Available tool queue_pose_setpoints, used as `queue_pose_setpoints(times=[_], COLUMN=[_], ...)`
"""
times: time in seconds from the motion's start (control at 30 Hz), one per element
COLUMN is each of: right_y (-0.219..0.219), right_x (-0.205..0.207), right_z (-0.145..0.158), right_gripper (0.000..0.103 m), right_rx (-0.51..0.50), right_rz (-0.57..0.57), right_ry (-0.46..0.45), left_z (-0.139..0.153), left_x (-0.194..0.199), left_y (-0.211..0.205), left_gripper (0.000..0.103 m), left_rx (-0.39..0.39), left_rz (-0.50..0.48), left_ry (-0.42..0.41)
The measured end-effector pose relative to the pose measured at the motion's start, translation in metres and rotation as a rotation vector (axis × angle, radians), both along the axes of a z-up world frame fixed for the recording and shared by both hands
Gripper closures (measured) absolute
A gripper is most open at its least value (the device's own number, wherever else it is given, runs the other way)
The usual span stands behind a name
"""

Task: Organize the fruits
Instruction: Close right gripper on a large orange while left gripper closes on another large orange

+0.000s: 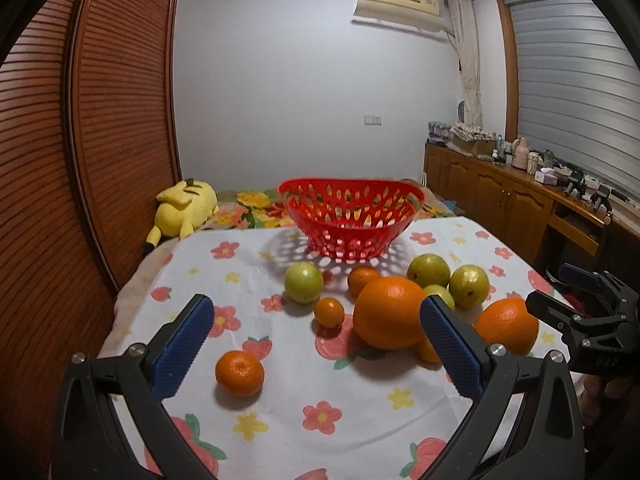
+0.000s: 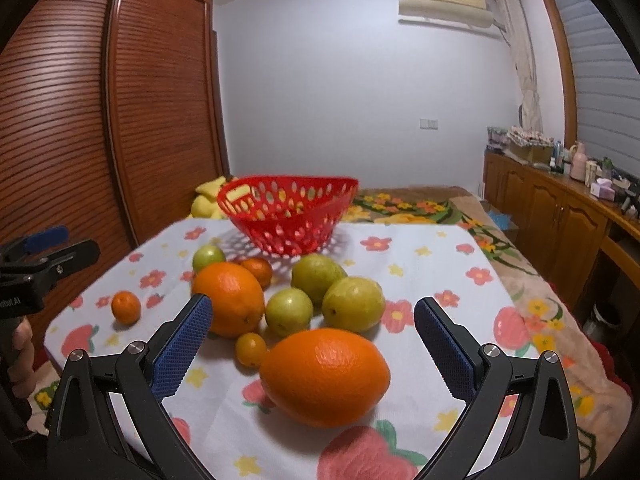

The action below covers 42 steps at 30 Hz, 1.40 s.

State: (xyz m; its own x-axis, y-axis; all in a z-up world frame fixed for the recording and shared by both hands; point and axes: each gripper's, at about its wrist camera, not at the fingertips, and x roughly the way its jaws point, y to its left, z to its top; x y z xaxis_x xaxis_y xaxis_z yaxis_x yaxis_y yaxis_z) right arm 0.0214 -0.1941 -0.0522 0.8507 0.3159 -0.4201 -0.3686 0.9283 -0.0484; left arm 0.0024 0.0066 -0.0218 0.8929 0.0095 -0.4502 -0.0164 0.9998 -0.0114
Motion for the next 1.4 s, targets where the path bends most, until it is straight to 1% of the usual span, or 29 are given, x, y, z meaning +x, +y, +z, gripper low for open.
queue_pose_setpoints(times=[0.17, 0.63, 0.73, 1.0, 1.27, 1.3, 1.33, 1.4], right_y=[-0.003, -0.005, -0.004, 0.000, 0.000, 0.000, 0.000, 0.000], right_x=[0.008, 0.023, 0.026, 0.037, 0.043, 0.044, 0.045, 0.044], right_z=[-0.015, -0.040, -0.043, -0.057, -0.066, -0.067, -0.068, -0.068], right_gripper=[0.001, 0.001, 0.001, 0.001, 0.001, 0.001, 0.003, 0.004], right_rx=[-0.012, -0.035, -0.039, -0.065, -0.036, -0.034, -0.032, -0.027], right_rz=[-0.004, 0.002, 0.012, 0.036, 0.081, 0.086, 0.091, 0.106], right_ry=[0.038, 0.102, 0.117, 0.177, 0.249, 0.255, 0.260, 0.266], left_z=[-0.013, -0.030, -0.032, -0.041, -0.045, -0.046, -0.046, -0.047], left_x=[0.012, 0.037, 0.043, 0.062, 0.071, 0.073, 0.073, 0.076], left_y=[-0.001, -0.006, -0.011, -0.018, -0.022, -0.022, -0.022, -0.023], left_gripper=[0.000, 0.000, 0.000, 0.000, 0.000, 0.000, 0.000, 0.000], left_rx=[-0.014, -0.025, -0.017, -0.038, -0.050, -0.051, -0.054, -0.057], left_rz=[-0.037, -0.122, -0.145, -0.196, -0.243, -0.246, -0.248, -0.253], left_ry=[0.049, 0.099, 0.106, 0.159, 0.196, 0.201, 0.204, 0.208])
